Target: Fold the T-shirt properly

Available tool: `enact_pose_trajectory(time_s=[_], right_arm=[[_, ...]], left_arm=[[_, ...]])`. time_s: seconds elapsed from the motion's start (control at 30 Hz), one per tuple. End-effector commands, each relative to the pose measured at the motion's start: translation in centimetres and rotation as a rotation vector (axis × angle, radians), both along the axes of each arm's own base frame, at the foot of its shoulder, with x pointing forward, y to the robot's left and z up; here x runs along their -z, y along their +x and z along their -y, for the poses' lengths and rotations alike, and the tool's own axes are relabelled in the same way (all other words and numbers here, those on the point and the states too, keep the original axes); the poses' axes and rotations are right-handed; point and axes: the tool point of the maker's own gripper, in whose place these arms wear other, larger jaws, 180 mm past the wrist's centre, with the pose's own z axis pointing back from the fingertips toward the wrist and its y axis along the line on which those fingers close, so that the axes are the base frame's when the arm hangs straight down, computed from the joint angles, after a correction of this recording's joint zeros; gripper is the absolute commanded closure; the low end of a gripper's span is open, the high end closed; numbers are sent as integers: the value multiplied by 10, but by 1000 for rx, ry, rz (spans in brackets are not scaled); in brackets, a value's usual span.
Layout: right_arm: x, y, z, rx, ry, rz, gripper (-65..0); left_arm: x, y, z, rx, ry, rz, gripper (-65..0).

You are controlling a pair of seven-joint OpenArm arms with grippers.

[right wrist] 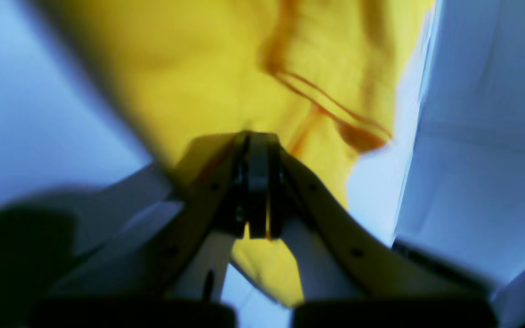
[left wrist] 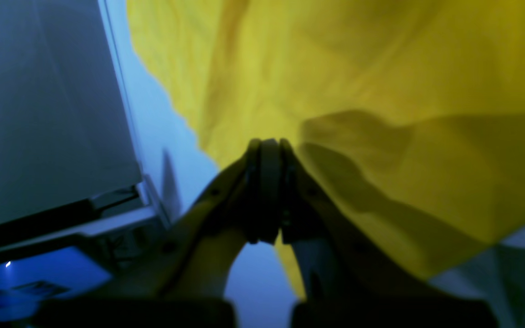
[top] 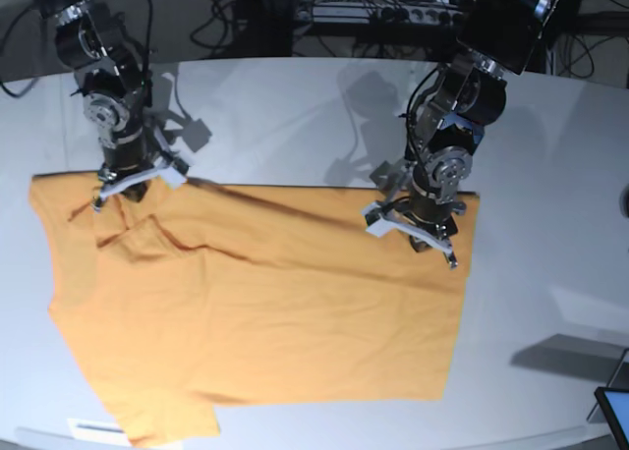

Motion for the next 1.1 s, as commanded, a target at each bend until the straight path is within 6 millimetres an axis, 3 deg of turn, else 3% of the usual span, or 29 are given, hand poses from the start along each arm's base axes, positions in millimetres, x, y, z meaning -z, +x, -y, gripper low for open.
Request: enact_pose_trajectory(time_s=[0.0,0.13,0.3,0.4,0.57,0.87,1.07], right_arm=[[-10,8,1,-32,-40,19,0],[0,4,2,-123,-158,-84,0],[0,6,5,-204,-238,-137,0],[-2,6,15,-240,-315,-159,0],[-14,6,13,-329,-435,-187,0],[-9,-3,9,-400,-482,-222,0],[-10,-4,13,-403,-492,-224,0]], left_arm=[[-19,12,1,22,22,52,0],[-4,4,1,72,101,-50,0],[-7,4,-2,57,119,-52,0],[-5,1,-9,58,141,-64,0],[8,-11,-14,92,191,-156,0],[10,-25,-6,164,269,-185,0],[11,-27,-16,166,296,-201,0]])
